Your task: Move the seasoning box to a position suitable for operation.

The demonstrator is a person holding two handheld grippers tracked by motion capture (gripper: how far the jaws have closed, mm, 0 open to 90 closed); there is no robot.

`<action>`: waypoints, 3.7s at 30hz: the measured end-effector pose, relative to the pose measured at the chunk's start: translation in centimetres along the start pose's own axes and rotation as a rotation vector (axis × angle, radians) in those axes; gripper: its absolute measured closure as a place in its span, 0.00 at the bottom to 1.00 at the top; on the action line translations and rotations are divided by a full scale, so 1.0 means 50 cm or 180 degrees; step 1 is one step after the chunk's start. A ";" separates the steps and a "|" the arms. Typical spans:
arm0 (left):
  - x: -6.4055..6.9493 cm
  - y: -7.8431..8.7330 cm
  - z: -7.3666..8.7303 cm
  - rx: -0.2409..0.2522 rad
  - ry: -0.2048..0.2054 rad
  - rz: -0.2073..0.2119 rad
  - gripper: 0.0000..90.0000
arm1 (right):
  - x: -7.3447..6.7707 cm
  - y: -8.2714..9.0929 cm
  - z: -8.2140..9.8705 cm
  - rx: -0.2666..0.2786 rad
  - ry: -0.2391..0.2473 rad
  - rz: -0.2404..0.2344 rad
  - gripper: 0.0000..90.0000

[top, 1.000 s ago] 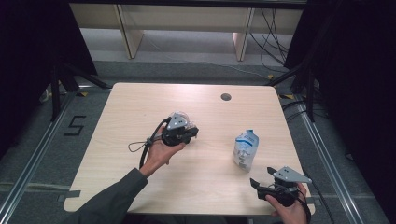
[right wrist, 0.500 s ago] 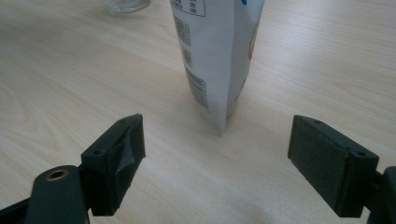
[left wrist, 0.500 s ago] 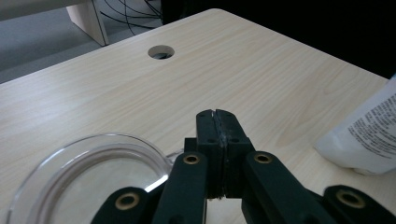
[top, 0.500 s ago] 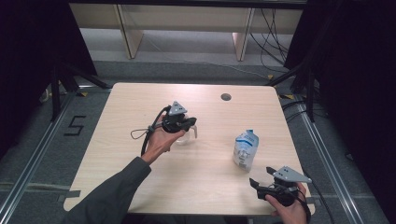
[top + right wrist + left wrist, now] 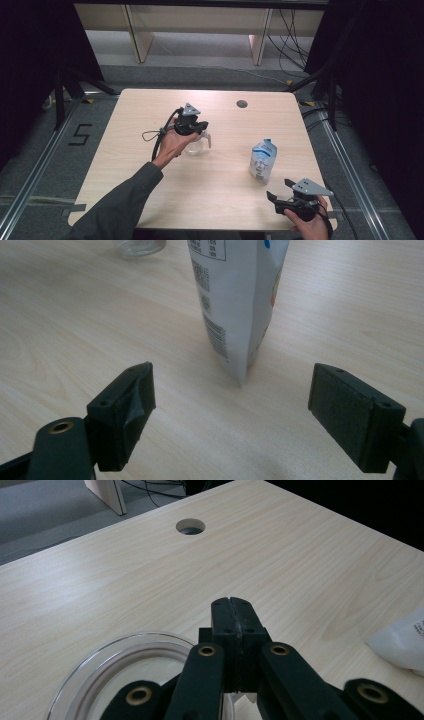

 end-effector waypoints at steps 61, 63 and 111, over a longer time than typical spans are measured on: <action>0.060 0.099 0.105 -0.0622 -0.0660 0.0158 0.99 | -0.003 -0.002 0.003 -0.0030 -0.0001 -0.0046 0.22; 0.059 0.104 0.108 -0.0632 -0.0683 0.0138 0.99 | 0.001 -0.003 0.001 0.0020 0.0068 -0.0006 0.22; 0.028 0.264 0.167 0.0294 -0.0066 0.0067 0.61 | -0.008 -0.004 0.000 -0.0034 -0.0021 -0.0063 0.23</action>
Point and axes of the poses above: each handheld gripper's, and its own axes: y roughly backward along the jaws, z roughly out of its underside, x roughly to its right, the point moved 8 cm from there along -y, roughly forward along the jaws, and after that the axes turned 13 degrees about z, right-handed, at the moved point
